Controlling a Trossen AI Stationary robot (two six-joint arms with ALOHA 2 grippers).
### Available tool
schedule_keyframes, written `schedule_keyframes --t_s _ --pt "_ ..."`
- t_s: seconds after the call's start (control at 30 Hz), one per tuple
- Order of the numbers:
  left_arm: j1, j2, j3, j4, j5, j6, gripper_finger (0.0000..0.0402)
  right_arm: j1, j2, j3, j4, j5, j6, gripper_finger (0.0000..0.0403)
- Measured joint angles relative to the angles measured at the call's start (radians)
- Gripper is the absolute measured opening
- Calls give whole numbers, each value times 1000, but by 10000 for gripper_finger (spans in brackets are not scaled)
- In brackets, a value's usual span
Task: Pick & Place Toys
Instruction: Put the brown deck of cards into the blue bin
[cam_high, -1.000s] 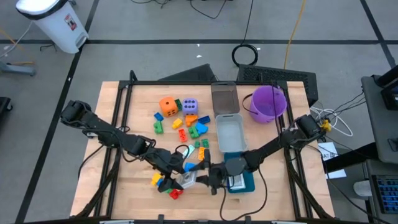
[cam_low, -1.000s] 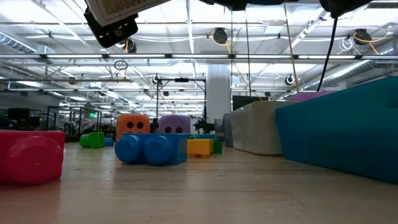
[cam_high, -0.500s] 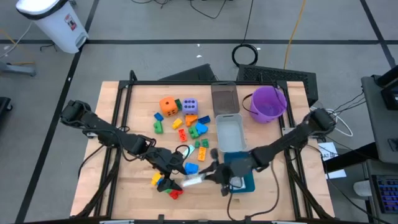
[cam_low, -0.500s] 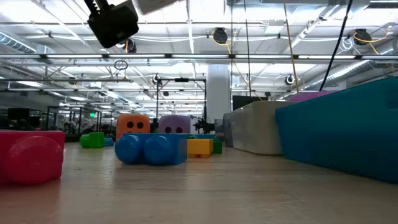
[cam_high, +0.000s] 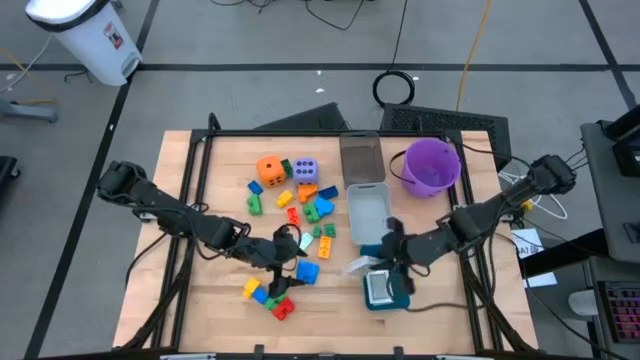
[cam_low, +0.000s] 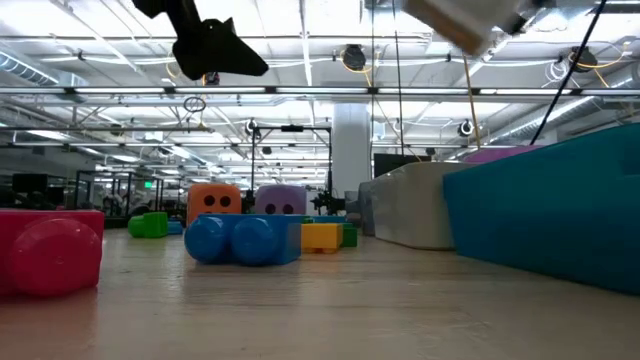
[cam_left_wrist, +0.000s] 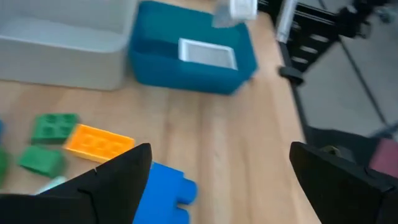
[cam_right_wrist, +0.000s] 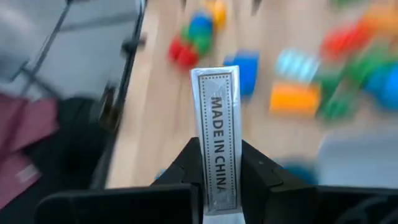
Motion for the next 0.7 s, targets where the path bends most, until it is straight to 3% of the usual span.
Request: schedule_keyframes --t_s 0.17,0.37,0.7 --pt "0 0 0 7 -92 23 390 22 17 0 -124 -173 170 34" --pt "0 0 0 7 -125 24 390 31 101 0 -175 -335 202 33" --pt "0 0 0 7 -125 22 390 -8 206 -1 -163 -392 135 36"
